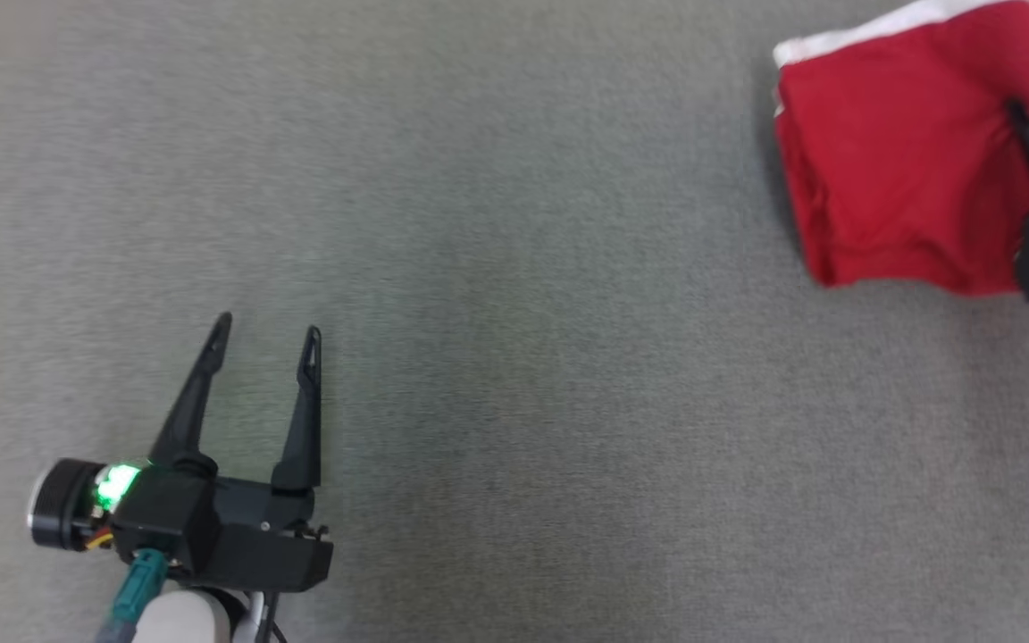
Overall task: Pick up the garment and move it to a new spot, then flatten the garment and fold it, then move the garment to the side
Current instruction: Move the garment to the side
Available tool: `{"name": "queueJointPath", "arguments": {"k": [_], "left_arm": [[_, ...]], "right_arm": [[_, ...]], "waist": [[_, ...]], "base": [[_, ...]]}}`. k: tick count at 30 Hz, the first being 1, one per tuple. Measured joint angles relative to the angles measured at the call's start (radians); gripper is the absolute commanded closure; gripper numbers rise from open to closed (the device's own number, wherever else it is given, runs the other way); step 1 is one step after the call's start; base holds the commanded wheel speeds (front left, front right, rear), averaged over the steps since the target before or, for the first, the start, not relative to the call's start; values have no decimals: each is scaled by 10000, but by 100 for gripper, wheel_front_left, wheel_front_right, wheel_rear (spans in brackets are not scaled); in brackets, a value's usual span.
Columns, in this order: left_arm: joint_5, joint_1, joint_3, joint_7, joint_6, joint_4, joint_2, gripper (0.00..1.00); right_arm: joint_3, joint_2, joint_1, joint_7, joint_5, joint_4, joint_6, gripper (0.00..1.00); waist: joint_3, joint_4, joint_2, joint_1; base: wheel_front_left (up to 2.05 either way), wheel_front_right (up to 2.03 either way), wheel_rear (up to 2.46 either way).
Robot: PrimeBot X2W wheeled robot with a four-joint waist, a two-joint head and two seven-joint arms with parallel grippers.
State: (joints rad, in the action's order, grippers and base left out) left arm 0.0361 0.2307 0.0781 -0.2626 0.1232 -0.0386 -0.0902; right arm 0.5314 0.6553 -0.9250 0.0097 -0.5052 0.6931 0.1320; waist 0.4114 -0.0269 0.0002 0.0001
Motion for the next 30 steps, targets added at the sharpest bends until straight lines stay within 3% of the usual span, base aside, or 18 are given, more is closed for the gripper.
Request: {"name": "queueJointPath", "arguments": {"k": [16, 30], "left_arm": [[-341, 513, 268, 0, 10, 1158, -922, 0], [-362, 563, 362, 0, -56, 1710, -1145, 0]], "right_arm": [[-464, 1551, -1437, 357, -75, -288, 0, 100], [-447, 2596, -2108, 502, 236, 54, 0, 100]], "waist": [[1733, -1449, 0, 0], [2506, -1752, -2, -1]], "base": [[0, 0, 0], [0, 0, 0]]}}
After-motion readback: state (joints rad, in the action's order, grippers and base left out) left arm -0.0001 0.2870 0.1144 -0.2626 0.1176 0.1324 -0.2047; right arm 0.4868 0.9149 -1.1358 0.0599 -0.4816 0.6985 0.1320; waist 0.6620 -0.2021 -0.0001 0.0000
